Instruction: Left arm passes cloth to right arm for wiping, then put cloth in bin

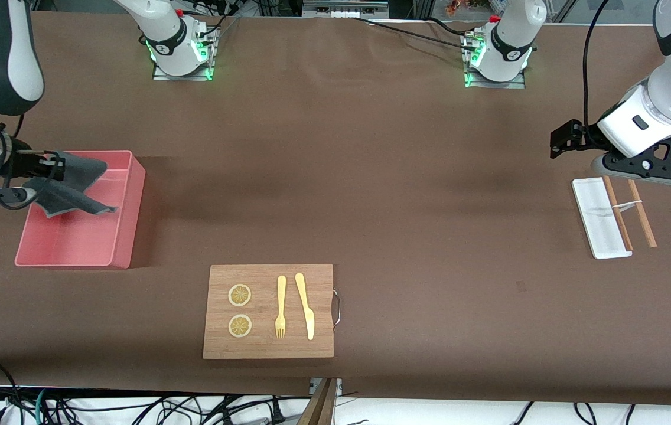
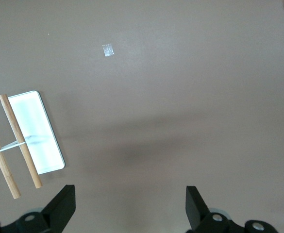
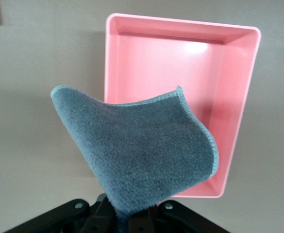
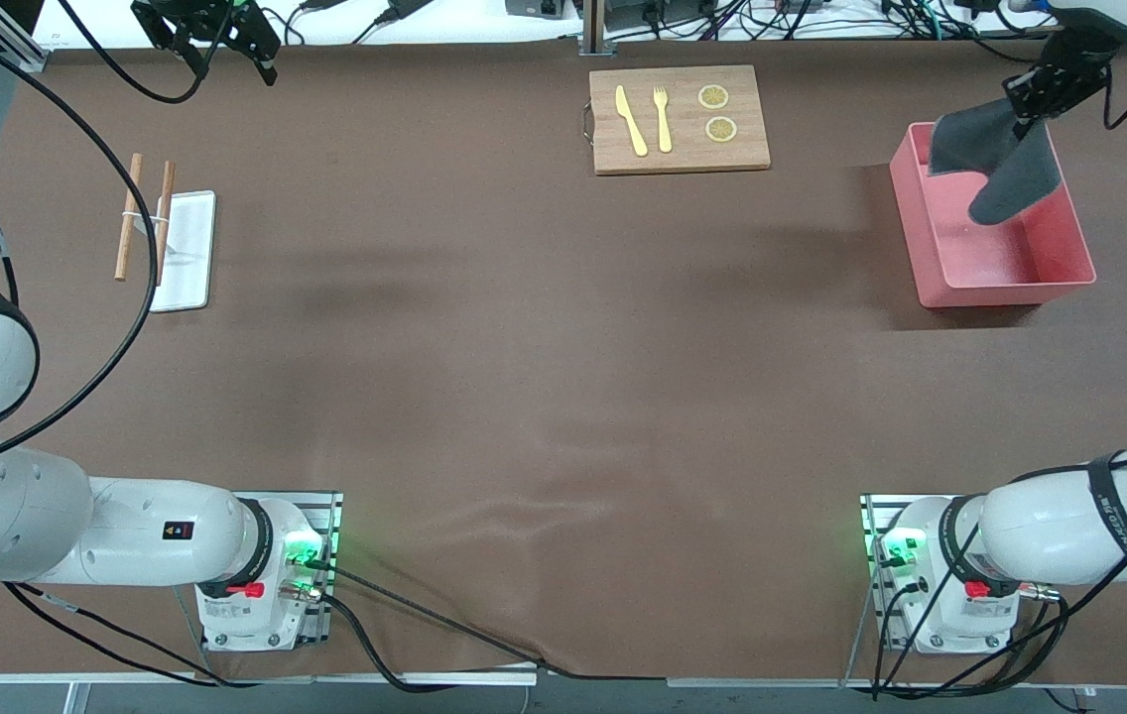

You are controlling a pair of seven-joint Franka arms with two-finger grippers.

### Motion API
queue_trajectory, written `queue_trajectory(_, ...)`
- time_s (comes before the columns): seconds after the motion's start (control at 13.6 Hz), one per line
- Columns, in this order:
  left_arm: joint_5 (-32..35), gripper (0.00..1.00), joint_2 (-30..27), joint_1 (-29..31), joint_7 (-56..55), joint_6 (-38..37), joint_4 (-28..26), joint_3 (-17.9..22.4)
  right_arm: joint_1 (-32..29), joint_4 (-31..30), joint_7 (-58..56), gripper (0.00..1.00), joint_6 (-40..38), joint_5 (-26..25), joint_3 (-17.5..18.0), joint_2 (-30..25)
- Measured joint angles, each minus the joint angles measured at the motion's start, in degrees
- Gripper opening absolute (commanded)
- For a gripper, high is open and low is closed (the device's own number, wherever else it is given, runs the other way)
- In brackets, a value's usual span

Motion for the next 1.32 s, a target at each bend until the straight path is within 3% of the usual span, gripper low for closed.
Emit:
queue_trajectory(0.22,0.00,1.00,1.65,0.00,0.00,-1.39,2.28,0.00,-0.64,-0.28,-0.89,0.45,0.87,-0.02,-1.01,0.61)
queue_trajectory(0.29,0.00,1.00,1.94,0.00,0.00,-1.55,2.54,0.00,-0.69,-0.42,-0.89,0.71,1.08,-0.02,-1.06,0.89)
queue_trajectory(0.44,0.00,1.00,2.21,0.00,0.00,-1.64,2.78,0.00,-0.69,-0.43,-0.89,0.98,1.21,-0.02,-1.06,1.35)
queue_trajectory(0.88,0.00,1.00,2.36,0.00,0.00,-2.03,2.97,0.00,-0.71,-0.13,-0.89,0.99,3.77,0.07,-0.63,1.10)
queue_trajectory(1.1,0.00,1.00,2.39,0.00,0.00,-2.39,3.02,0.01,-0.69,2.10,1.49,0.99,1.90,0.23,4.26,-0.60)
queue_trajectory(1.32,0.00,1.00,2.39,0.00,0.00,-2.55,3.08,0.01,-0.56,5.84,7.65,0.99,-5.78,0.24,9.36,-3.22)
